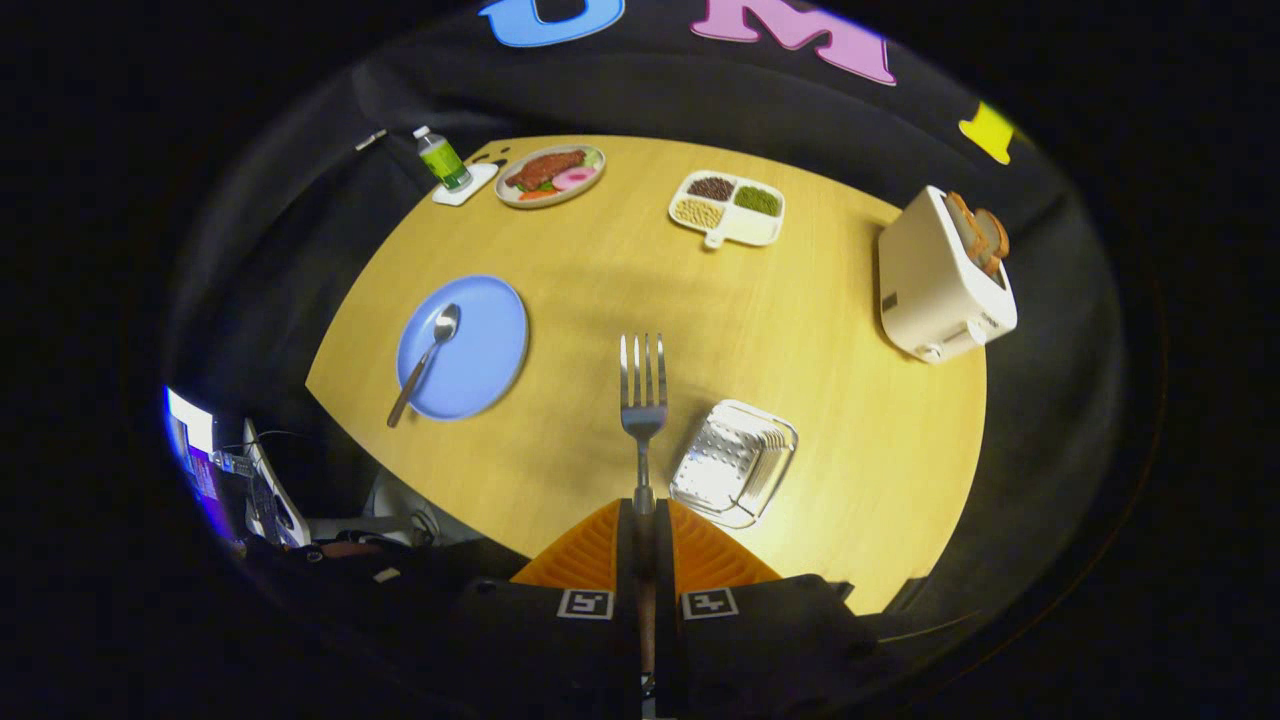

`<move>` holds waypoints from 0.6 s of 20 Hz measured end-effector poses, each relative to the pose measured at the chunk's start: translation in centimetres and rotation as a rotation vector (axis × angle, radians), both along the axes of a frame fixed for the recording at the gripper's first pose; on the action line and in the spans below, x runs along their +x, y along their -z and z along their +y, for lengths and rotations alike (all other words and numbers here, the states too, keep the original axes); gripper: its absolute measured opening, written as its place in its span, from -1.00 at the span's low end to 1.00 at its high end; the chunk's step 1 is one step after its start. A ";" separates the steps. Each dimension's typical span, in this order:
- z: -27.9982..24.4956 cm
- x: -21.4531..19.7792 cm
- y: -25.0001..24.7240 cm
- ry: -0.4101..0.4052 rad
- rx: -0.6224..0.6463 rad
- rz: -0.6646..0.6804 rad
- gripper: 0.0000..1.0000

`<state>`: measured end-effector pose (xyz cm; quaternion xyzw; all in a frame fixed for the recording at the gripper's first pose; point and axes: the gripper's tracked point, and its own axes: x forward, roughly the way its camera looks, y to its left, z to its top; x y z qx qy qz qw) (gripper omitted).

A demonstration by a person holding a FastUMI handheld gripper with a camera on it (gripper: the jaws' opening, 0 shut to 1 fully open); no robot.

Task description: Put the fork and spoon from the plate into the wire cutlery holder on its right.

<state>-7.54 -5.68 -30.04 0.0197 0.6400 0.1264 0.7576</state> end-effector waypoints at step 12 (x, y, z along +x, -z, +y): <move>-5.5 -2.8 5.7 -0.184 -0.226 0.528 -0.80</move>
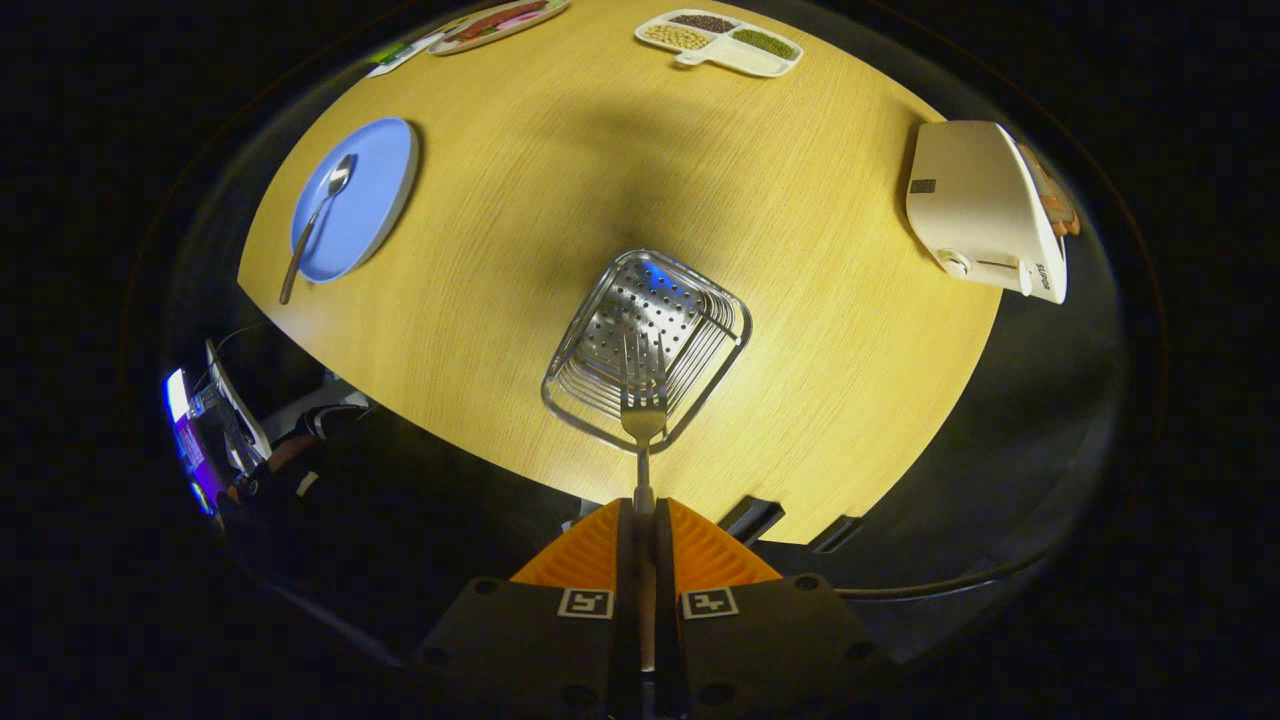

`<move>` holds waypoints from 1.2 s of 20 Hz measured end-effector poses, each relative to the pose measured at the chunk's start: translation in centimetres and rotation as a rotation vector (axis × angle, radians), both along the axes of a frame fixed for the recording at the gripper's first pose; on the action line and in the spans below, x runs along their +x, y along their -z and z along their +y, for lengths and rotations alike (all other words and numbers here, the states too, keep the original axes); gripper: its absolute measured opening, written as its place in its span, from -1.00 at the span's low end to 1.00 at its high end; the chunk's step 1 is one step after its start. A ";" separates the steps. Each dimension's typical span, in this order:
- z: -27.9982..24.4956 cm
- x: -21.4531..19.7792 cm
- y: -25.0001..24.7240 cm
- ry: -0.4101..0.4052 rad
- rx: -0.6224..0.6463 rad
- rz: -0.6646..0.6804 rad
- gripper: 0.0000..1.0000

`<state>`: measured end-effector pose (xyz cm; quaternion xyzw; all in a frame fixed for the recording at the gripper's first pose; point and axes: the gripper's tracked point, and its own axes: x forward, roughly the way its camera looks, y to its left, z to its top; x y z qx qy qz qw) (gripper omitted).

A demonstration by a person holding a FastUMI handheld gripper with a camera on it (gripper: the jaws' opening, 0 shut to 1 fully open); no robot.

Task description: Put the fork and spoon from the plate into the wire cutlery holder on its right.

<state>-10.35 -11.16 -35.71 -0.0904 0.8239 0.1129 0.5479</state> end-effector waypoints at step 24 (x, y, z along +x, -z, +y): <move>1.4 3.8 3.3 0.057 -0.030 0.006 -0.73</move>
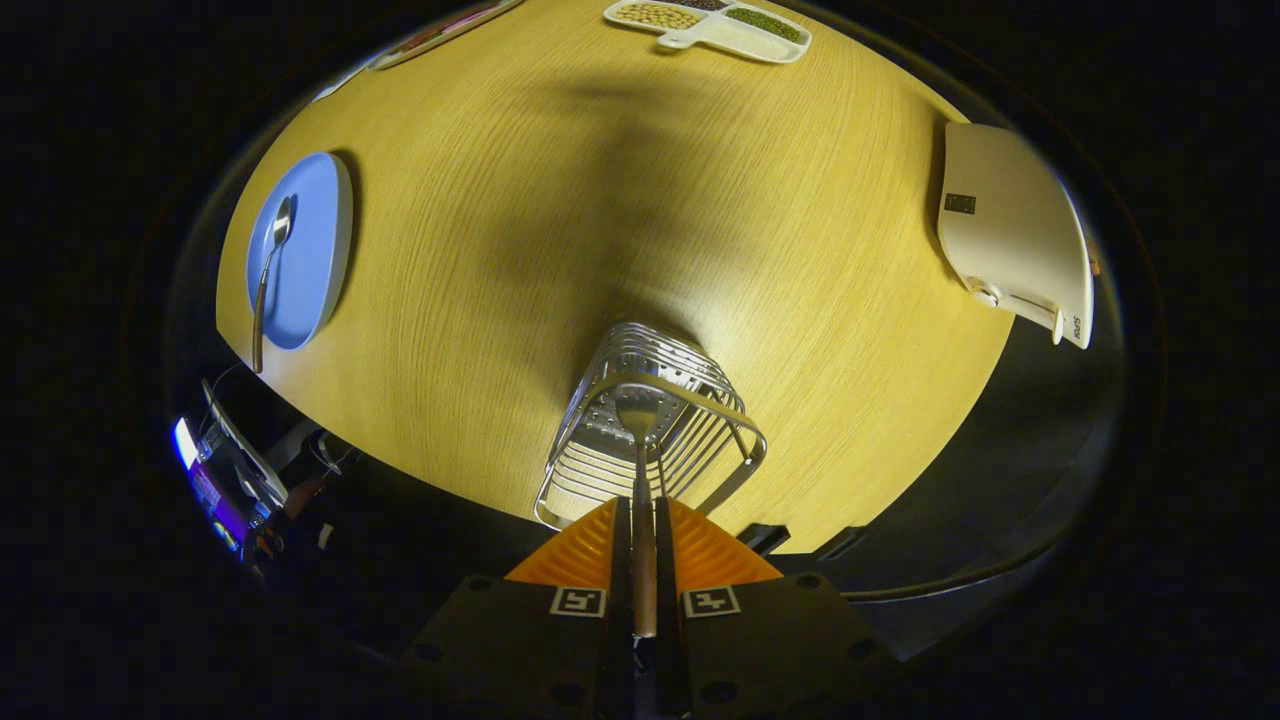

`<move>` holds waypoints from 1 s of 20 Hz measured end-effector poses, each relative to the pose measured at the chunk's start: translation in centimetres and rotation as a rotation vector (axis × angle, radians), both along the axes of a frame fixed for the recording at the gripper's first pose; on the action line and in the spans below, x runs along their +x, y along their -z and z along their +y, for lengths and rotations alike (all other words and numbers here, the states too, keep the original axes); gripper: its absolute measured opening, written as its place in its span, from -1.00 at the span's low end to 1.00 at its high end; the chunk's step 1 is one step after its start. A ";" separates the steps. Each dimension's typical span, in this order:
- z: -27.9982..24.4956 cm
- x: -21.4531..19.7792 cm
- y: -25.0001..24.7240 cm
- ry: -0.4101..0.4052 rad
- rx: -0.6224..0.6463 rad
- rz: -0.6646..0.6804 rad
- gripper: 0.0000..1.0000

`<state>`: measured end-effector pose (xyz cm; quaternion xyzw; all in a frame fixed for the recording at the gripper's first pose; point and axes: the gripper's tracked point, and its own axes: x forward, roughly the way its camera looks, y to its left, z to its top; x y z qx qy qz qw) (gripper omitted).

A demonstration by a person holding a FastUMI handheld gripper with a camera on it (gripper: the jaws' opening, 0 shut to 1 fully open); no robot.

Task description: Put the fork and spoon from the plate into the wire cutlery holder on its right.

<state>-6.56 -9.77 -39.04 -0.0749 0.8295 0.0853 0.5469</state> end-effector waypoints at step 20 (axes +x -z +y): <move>26.5 6.2 -9.7 0.212 0.557 -0.614 -0.58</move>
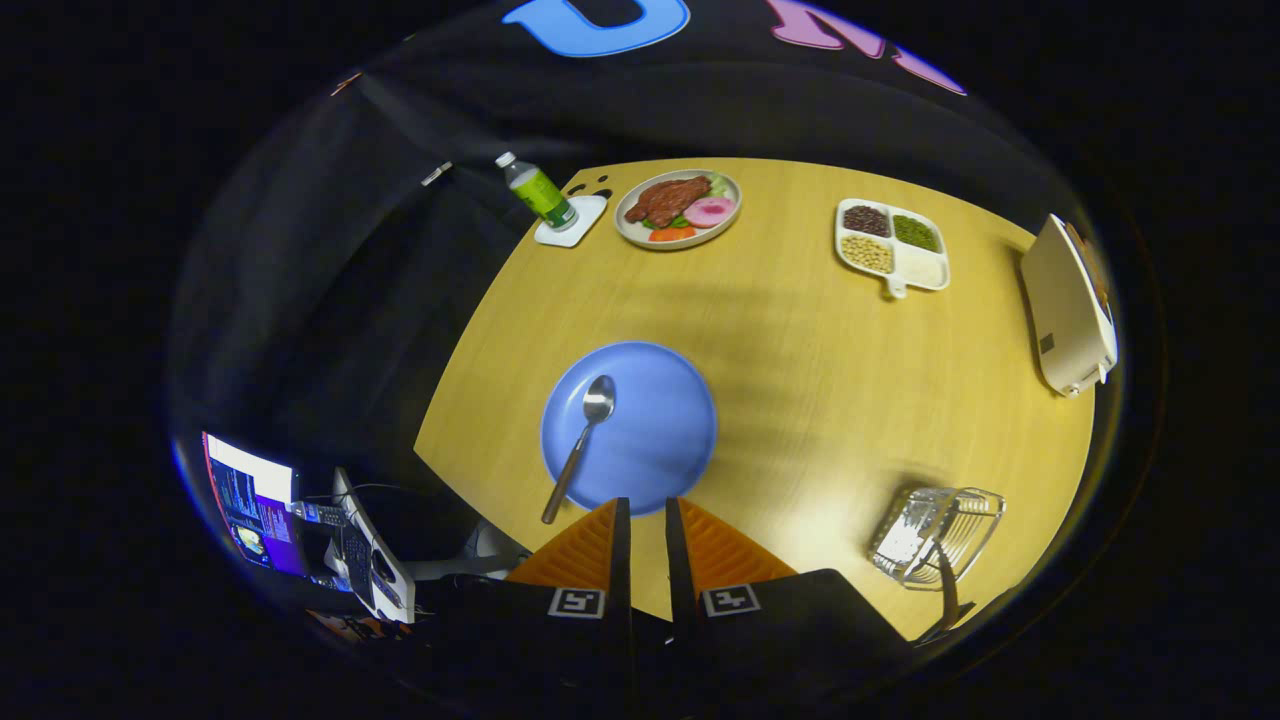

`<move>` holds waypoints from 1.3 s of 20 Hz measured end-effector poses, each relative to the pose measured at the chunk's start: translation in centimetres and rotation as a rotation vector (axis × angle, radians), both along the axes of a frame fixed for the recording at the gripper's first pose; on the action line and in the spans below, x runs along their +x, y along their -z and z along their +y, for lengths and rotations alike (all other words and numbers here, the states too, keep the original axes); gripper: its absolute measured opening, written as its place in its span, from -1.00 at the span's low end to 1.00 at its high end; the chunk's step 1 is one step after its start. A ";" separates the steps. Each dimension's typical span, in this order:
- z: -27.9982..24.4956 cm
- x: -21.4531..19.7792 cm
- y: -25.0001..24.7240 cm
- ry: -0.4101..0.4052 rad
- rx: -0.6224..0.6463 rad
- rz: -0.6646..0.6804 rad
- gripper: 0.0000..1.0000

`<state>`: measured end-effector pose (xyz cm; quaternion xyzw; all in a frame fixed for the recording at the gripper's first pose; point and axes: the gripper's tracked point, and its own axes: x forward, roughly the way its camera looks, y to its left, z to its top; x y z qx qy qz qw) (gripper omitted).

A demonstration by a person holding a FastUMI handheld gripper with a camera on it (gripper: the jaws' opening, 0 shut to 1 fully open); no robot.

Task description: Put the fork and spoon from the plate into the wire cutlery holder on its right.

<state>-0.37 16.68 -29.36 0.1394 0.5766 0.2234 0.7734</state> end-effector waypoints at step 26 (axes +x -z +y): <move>12.2 -1.1 13.7 0.055 -0.091 0.351 -0.80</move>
